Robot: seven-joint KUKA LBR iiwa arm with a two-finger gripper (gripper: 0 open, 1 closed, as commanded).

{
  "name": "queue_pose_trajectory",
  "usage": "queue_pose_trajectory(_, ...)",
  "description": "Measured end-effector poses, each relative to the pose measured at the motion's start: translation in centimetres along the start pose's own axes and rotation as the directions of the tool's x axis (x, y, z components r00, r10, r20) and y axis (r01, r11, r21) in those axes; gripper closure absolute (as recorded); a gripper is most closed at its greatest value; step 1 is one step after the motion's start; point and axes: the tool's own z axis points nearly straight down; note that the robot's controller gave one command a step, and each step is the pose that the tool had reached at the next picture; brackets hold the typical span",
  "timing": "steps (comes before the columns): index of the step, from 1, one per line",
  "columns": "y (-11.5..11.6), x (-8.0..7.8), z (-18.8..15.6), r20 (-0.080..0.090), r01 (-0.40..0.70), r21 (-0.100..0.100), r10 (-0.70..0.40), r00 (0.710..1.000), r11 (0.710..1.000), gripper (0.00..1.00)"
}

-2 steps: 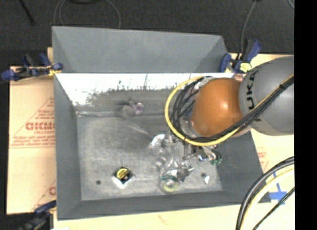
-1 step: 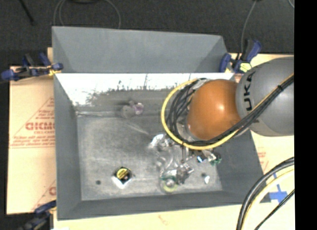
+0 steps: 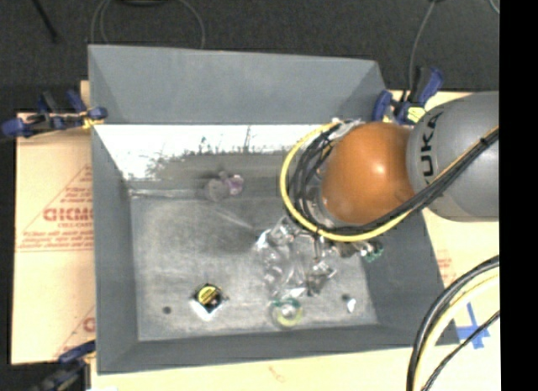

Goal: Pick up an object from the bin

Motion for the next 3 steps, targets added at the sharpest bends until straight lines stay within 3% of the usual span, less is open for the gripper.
queue_pose_trajectory(1, -0.2, 0.1, -8.9, -0.031, -0.257, -0.011, 0.257, 0.966, 0.966, 0.0)
queue_pose_trajectory(2, -0.9, -3.7, -1.3, -0.043, -0.563, -0.001, 0.563, 0.826, 0.826, 0.0)
queue_pose_trajectory(3, -1.3, -4.1, 0.2, -0.033, -0.599, 0.001, 0.599, 0.8, 0.801, 0.0)
